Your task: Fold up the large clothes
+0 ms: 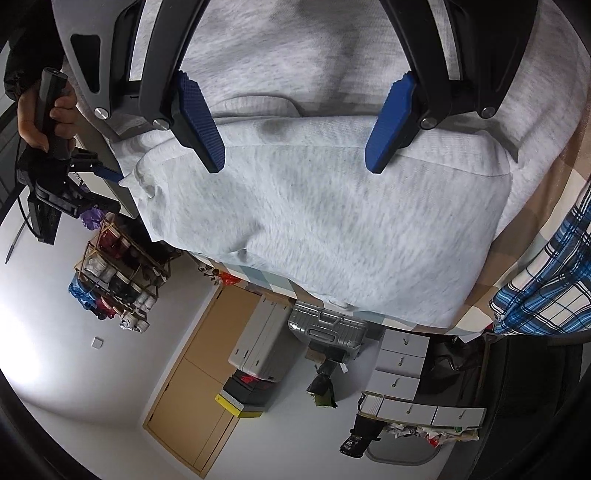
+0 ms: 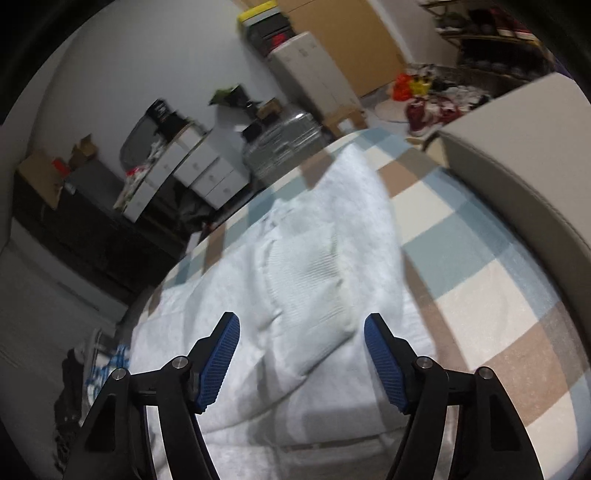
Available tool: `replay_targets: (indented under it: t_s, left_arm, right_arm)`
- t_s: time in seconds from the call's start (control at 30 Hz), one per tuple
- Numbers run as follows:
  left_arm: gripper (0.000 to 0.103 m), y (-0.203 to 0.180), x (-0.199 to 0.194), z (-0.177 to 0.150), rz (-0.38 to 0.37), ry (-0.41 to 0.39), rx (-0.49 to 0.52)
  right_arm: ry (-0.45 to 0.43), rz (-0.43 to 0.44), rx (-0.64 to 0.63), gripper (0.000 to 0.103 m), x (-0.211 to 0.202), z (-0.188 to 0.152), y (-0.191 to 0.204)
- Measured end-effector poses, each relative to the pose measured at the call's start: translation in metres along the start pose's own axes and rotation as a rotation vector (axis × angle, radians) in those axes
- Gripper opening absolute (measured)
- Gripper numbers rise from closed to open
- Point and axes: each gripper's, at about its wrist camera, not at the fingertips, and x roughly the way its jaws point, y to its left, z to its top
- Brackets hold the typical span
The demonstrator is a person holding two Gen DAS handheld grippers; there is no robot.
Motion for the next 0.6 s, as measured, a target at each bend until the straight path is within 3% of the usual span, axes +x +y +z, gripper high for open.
replay_targets:
  t_s: [0.1, 0.2, 0.3, 0.33, 0.37, 0.4, 0.47, 0.53, 0.6]
  left_arm:
    - [0.075, 0.004, -0.001, -0.003, 0.002, 0.004, 0.001]
    - [0.075, 0.004, -0.001, -0.003, 0.001, 0.003, 0.001]
    - [0.075, 0.004, -0.001, -0.003, 0.002, 0.007, -0.002]
    - [0.075, 0.005, -0.001, -0.003, 0.002, 0.007, -0.003]
    - [0.075, 0.004, -0.001, -0.003, 0.003, 0.006, -0.004]
    - [0.075, 0.004, -0.002, -0.003, 0.003, 0.006, -0.004]
    - [0.075, 0.005, -0.002, -0.004, 0.003, 0.005, -0.005]
    - [0.075, 0.005, -0.002, -0.004, 0.002, 0.007, -0.008]
    - [0.075, 0.005, -0.002, -0.004, -0.008, 0.01, -0.004]
  right_arm:
    - [0.034, -0.012, 0.08, 0.071, 0.013, 0.002, -0.013]
    - [0.011, 0.003, 0.118, 0.069, 0.016, 0.005, -0.021]
    - [0.001, -0.011, 0.064, 0.041, 0.016, 0.009, -0.008]
    - [-0.001, 0.012, 0.041, 0.019, 0.013, 0.009, -0.001]
    - [-0.021, 0.063, 0.015, 0.008, 0.006, 0.008, 0.006]
    - [-0.076, 0.166, -0.025, 0.008, -0.009, 0.006, 0.015]
    - [-0.175, 0.223, -0.083, 0.008, -0.036, 0.0, 0.023]
    - [-0.211, 0.138, -0.093, 0.008, -0.046, -0.005, 0.016]
    - [-0.154, -0.031, -0.081, 0.008, -0.029, -0.009, -0.002]
